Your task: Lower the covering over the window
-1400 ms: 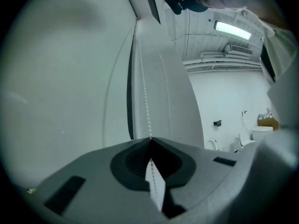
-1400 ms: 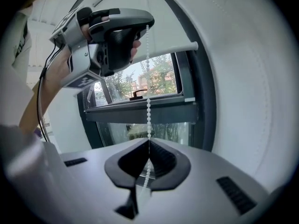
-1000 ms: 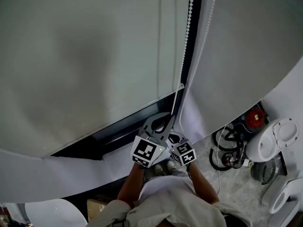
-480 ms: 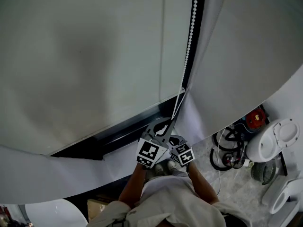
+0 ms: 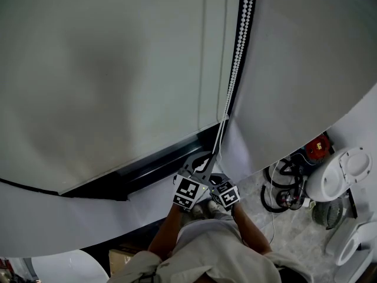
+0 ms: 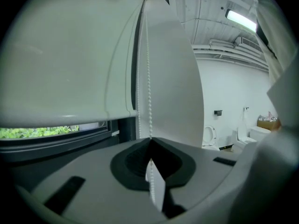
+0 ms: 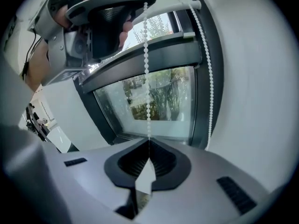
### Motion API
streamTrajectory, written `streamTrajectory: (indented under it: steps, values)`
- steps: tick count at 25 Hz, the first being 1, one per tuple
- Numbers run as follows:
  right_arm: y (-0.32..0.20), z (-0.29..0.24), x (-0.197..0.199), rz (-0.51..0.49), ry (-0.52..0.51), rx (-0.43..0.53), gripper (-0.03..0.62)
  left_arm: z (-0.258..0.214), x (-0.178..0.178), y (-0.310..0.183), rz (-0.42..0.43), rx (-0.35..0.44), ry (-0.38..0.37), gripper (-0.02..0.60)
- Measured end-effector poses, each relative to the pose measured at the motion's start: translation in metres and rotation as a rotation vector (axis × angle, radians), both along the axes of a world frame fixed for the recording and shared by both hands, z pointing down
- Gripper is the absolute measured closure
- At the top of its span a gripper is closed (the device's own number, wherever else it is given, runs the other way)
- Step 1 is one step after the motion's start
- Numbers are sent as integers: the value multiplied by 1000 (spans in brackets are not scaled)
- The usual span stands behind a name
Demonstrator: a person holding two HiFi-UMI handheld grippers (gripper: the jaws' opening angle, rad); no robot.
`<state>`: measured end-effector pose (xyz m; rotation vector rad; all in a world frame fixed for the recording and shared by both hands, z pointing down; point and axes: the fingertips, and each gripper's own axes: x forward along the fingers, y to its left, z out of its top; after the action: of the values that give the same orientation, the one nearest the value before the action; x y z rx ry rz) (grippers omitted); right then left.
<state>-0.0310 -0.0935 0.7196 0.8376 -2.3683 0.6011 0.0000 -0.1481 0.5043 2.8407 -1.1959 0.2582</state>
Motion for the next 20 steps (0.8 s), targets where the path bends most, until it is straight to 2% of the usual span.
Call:
streamTrajectory:
  steps: [11, 15, 20]
  values:
    - [6, 29, -1, -18, 50, -63, 594, 42, -5, -3, -3, -61, -34, 568]
    - [5, 30, 3, -5, 49, -59, 594, 43, -3, -5, -4, -56, -40, 568]
    - [0, 18, 5, -1, 48, -8, 588, 38, -6, -4, -12, -51, -21, 568]
